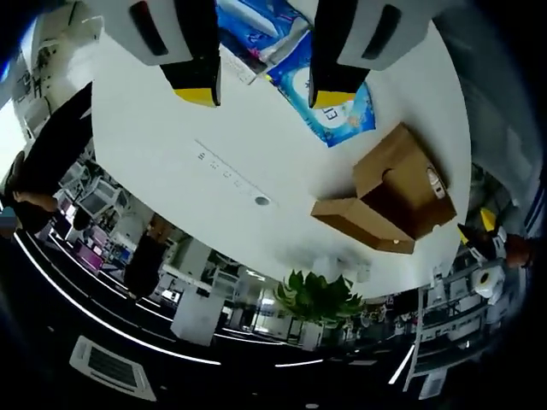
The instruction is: Operate the shoe box by opening the lid, removing the specified soft item, and placing it in the target area until the item is outside and the box remains undamaged.
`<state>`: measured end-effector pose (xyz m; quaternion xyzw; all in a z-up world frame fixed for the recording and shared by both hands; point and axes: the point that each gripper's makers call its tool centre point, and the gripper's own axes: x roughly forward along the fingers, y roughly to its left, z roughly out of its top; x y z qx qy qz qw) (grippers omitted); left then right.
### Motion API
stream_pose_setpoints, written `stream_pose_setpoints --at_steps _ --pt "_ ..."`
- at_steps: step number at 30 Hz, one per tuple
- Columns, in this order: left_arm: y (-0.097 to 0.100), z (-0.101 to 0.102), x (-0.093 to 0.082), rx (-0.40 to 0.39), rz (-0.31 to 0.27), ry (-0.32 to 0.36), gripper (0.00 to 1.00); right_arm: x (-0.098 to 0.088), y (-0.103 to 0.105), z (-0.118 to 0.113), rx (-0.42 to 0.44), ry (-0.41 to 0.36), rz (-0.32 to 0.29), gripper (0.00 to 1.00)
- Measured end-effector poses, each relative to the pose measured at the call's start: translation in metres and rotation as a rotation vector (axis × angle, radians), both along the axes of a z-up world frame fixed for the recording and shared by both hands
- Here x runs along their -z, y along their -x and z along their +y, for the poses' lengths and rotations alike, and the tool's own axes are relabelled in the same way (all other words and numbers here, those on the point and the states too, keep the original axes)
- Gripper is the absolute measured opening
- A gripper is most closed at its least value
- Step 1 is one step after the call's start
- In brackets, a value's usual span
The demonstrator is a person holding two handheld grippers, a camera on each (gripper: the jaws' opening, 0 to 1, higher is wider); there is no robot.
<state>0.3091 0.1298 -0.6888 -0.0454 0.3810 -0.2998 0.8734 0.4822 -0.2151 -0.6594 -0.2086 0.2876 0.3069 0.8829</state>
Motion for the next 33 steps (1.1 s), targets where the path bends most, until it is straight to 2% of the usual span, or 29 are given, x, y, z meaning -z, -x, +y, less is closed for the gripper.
stream_pose_setpoints --at_steps 8,21,25,28,30,31,33 --pt "0.003 0.012 0.002 -0.014 0.006 -0.002 0.52 0.004 0.024 0.032 0.046 -0.08 -0.016 0.38" --pt "0.01 0.031 0.012 -0.036 0.023 -0.012 0.52 0.024 0.071 0.072 0.104 -0.244 0.026 0.4" --pt "0.011 0.032 0.016 -0.033 0.031 -0.014 0.51 0.031 0.085 0.081 0.13 -0.275 0.039 0.4" --pt "0.012 0.031 0.019 -0.025 0.038 -0.015 0.51 0.038 0.099 0.088 0.118 -0.217 0.022 0.4" --pt "0.012 0.03 0.021 -0.019 0.04 -0.02 0.51 0.04 0.105 0.093 0.128 -0.234 0.026 0.4" --pt "0.012 0.03 0.022 -0.017 0.042 -0.02 0.51 0.039 0.108 0.099 0.15 -0.283 0.033 0.4" --pt "0.011 0.029 0.023 -0.013 0.047 -0.019 0.51 0.041 0.113 0.102 0.166 -0.296 0.031 0.4"
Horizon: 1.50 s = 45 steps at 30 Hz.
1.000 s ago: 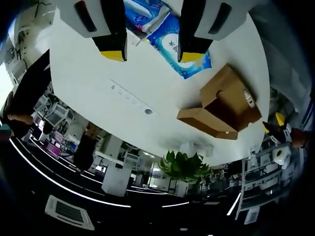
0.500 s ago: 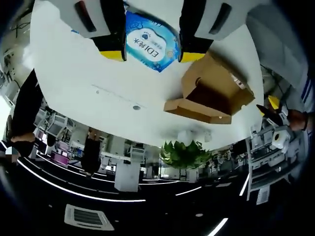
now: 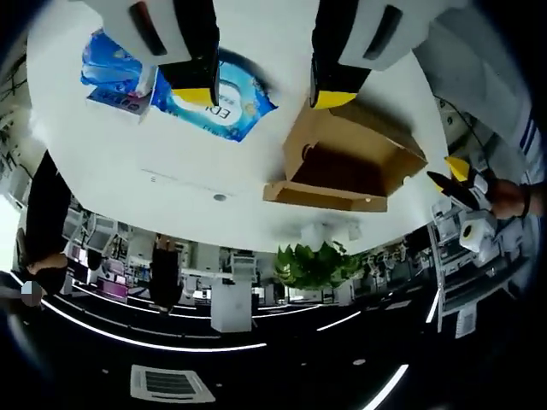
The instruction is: Operate the shoe box by opening the lid, removing the specified soft item, and placing it in the target area until the item is outside and the box remains undamaged.
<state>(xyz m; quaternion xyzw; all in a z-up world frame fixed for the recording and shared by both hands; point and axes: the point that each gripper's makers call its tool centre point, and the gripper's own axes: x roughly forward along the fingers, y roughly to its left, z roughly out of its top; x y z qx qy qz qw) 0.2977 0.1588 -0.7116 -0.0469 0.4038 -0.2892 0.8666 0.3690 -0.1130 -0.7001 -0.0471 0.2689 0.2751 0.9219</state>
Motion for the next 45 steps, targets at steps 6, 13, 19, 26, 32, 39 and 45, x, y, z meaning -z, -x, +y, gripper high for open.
stream_pose_setpoints --at_steps 6,13,19,26,32,39,45 --pt "-0.001 -0.003 0.002 0.024 0.004 -0.01 0.51 0.007 0.013 0.008 0.015 -0.014 0.012 0.39" --pt "-0.001 -0.002 0.005 0.043 0.01 -0.021 0.5 0.012 0.023 0.005 0.042 -0.021 0.018 0.39" --pt "-0.004 0.001 0.008 0.058 0.015 -0.035 0.5 0.018 0.029 0.003 0.054 -0.023 0.026 0.39" --pt "-0.018 0.007 0.009 0.079 0.011 -0.059 0.5 0.019 0.032 0.004 0.057 -0.029 0.028 0.4" --pt "-0.038 0.015 0.009 0.129 -0.004 -0.111 0.5 0.019 0.032 0.004 0.059 -0.037 0.028 0.41" --pt "-0.062 0.022 0.019 0.218 -0.002 -0.187 0.49 0.02 0.036 0.006 0.056 -0.044 0.029 0.43" --pt "-0.072 0.018 0.037 0.334 0.021 -0.255 0.49 0.021 0.041 0.006 0.059 -0.044 0.033 0.45"
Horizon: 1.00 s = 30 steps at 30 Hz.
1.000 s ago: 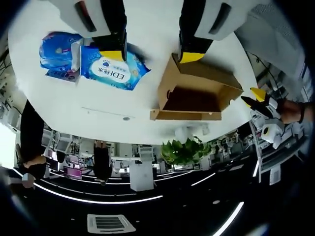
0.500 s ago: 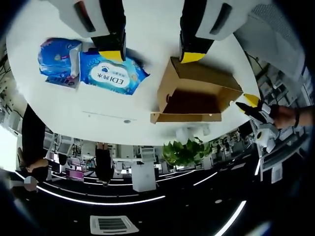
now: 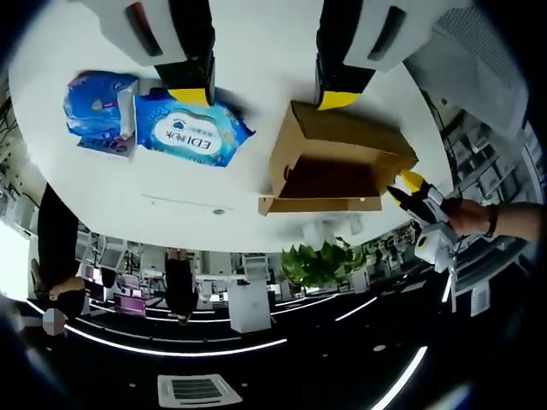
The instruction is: Operate the shoe box by opening the lid, removing the specified soft item, and placing it in the target area until the item is outside and the box remains undamaged.
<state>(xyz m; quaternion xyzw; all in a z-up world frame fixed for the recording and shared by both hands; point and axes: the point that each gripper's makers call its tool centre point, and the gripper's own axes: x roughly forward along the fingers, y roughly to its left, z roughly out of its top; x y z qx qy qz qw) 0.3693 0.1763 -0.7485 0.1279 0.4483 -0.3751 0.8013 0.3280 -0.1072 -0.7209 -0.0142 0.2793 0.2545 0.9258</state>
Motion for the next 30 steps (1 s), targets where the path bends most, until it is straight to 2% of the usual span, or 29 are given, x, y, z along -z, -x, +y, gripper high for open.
stream_pose_setpoints --at_steps 5,9,15,19,27,30 --pt "0.0 -0.004 0.021 0.122 0.043 -0.072 0.49 0.002 0.004 -0.001 0.009 -0.002 0.009 0.45" --pt "-0.004 -0.008 0.032 0.147 0.073 -0.079 0.49 0.007 0.008 -0.004 0.012 0.005 0.023 0.45" --pt "-0.003 -0.007 0.053 0.225 0.113 -0.133 0.49 0.013 0.016 -0.007 0.019 0.011 0.041 0.45" --pt "-0.001 -0.009 0.062 0.28 0.117 -0.163 0.49 0.014 0.017 -0.006 0.022 0.013 0.047 0.45" --pt "0.002 -0.011 0.074 0.316 0.139 -0.174 0.48 0.017 0.019 -0.004 0.022 0.017 0.058 0.45" --pt "0.004 -0.012 0.074 0.331 0.146 -0.174 0.49 0.018 0.019 -0.003 0.023 0.017 0.061 0.44"
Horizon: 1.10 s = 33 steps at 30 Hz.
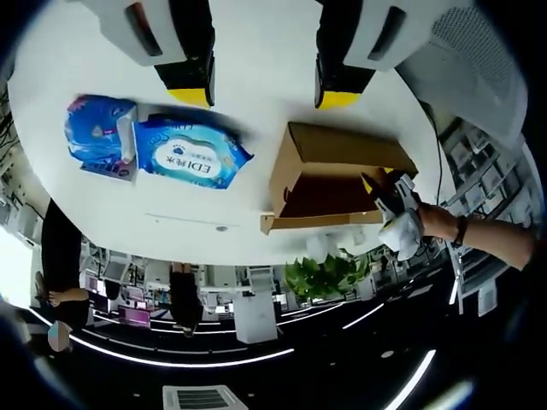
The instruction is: Operate the shoe box by opening the lid, removing the specified soft item, and placing it in the target area until the item is outside and the box remains undamaged.
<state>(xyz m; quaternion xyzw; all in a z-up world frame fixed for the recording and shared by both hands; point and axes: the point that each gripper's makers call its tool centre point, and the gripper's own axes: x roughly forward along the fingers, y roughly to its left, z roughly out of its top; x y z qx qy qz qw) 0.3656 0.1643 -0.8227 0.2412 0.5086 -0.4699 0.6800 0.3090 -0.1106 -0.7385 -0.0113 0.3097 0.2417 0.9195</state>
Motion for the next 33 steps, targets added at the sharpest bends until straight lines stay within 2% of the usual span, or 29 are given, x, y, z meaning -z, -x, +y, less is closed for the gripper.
stream_pose_setpoints --at_steps 9,15,18,21,25,29,33 --pt "-0.009 0.002 -0.003 0.046 -0.052 -0.034 0.56 0.002 0.002 0.002 0.0 0.004 0.009 0.44" --pt "-0.014 0.01 -0.007 0.072 -0.098 -0.064 0.51 0.0 0.001 0.0 0.011 0.001 0.005 0.44" --pt "-0.006 0.009 -0.007 0.084 -0.069 -0.04 0.52 0.0 0.002 -0.002 0.015 0.001 0.005 0.44" --pt "-0.001 0.011 -0.003 0.111 -0.062 -0.055 0.52 0.0 0.004 -0.001 0.014 0.001 0.007 0.44" --pt "0.004 0.012 0.002 0.134 -0.059 -0.062 0.46 0.0 0.005 0.001 0.008 0.001 0.006 0.44" --pt "0.005 0.008 0.005 0.12 -0.05 -0.04 0.43 -0.001 0.006 0.003 0.002 0.004 0.005 0.44" --pt "0.002 0.004 0.009 0.163 -0.092 -0.057 0.35 -0.001 0.007 0.003 -0.001 0.007 0.005 0.43"
